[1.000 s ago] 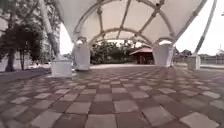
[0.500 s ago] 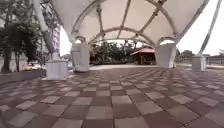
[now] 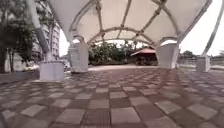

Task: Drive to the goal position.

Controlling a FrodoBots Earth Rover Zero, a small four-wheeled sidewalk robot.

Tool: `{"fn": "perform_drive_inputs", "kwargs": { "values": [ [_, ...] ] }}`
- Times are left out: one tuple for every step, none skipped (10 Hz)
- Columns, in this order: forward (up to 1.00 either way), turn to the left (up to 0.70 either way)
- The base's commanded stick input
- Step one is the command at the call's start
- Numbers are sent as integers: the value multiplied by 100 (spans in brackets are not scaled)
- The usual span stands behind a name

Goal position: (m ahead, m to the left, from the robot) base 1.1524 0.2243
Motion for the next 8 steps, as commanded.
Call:
{"fn": "perform_drive_inputs", "kwargs": {
  "values": [
    [100, 0],
    [100, 0],
    [100, 0],
    [100, 0],
    [100, 2],
    [100, 13],
    [100, 39],
    [100, 33]
  ]
}}
